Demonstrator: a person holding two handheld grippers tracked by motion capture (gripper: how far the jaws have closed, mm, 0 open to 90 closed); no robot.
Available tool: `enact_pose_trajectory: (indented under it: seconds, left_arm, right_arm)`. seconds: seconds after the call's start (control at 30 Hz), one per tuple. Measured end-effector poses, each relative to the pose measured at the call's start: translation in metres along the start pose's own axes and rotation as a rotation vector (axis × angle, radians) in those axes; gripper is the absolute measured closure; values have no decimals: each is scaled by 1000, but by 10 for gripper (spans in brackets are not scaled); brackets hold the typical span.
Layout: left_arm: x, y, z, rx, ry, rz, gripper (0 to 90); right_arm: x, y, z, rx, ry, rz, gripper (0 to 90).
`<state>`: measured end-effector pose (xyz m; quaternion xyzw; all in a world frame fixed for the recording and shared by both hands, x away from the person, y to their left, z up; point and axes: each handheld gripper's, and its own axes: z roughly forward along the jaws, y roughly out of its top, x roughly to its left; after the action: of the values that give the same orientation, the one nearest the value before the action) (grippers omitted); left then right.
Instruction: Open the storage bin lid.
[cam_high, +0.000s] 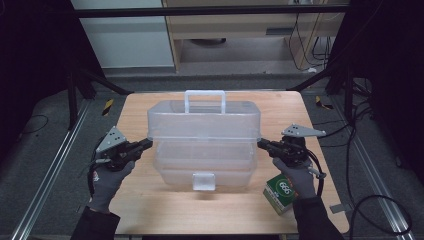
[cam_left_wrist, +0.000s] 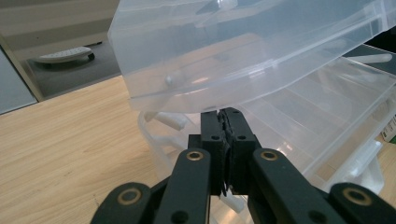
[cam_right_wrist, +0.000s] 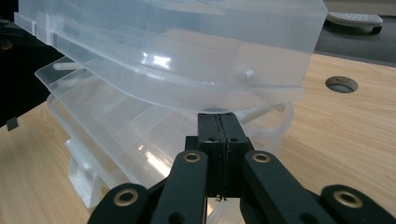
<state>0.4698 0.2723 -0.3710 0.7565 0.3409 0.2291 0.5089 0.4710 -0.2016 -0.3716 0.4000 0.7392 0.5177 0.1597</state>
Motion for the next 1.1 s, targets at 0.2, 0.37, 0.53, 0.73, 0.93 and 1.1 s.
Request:
enact_pose_trajectory:
  seconds: [0.2, 0.37, 0.53, 0.73, 0.93, 1.1]
  left_arm:
    - [-3, -2, 2, -3, 14, -1, 842]
    - [-1, -8, 2, 10, 93, 5, 768]
    - [-1, -6, 7, -2, 125, 18, 657]
    - [-2, -2, 17, -8, 146, 52, 618]
    - [0, -1, 22, -26, 138, 63, 603]
    - [1, -1, 22, -29, 143, 74, 616]
  right_arm:
    - [-1, -2, 0, -2, 0, -2, 899]
    - [-1, -3, -1, 1, -1, -5, 899]
    - [0, -3, 0, 10, -2, -8, 899]
    - [0, -3, 1, 8, 0, -6, 899]
    - [-1, -3, 1, 10, 0, -8, 899]
    - [0, -3, 2, 12, 1, -9, 898]
